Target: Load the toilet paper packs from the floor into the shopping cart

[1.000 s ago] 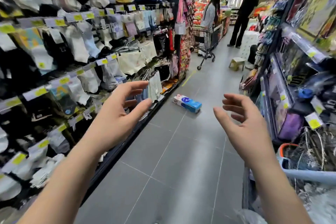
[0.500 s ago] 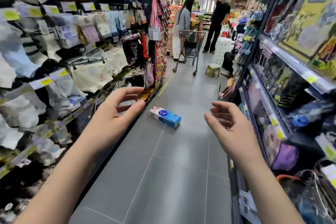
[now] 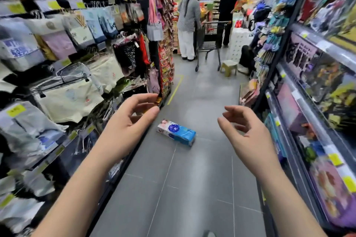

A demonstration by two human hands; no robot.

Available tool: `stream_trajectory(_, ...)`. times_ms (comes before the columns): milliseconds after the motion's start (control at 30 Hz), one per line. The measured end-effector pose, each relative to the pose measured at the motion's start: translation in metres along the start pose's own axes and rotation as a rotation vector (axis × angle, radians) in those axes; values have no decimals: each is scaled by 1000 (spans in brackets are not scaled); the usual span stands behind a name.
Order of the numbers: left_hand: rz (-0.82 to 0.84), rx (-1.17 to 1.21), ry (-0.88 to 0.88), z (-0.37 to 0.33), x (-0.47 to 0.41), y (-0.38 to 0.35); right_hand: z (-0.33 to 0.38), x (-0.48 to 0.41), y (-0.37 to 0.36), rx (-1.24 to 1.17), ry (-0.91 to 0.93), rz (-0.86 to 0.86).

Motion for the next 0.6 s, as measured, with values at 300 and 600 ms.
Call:
stream_trajectory(300,-37,-45,60,41,-152,-79,-92,-165,-6,-107,-41,48)
stream_trajectory(600,-24,-27,184,86,-279,-132,-175,-310,-18,-156,-209,93)
Point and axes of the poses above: each hand's wrist, its own x-axis away from the middle knuckle, its own y-axis out of the back of the hand, z = x × y, the point moved 1 cm from there along -x, towards the middle knuckle, and after that the axes turned 14 degrees about -x, right-handed, at the moved point
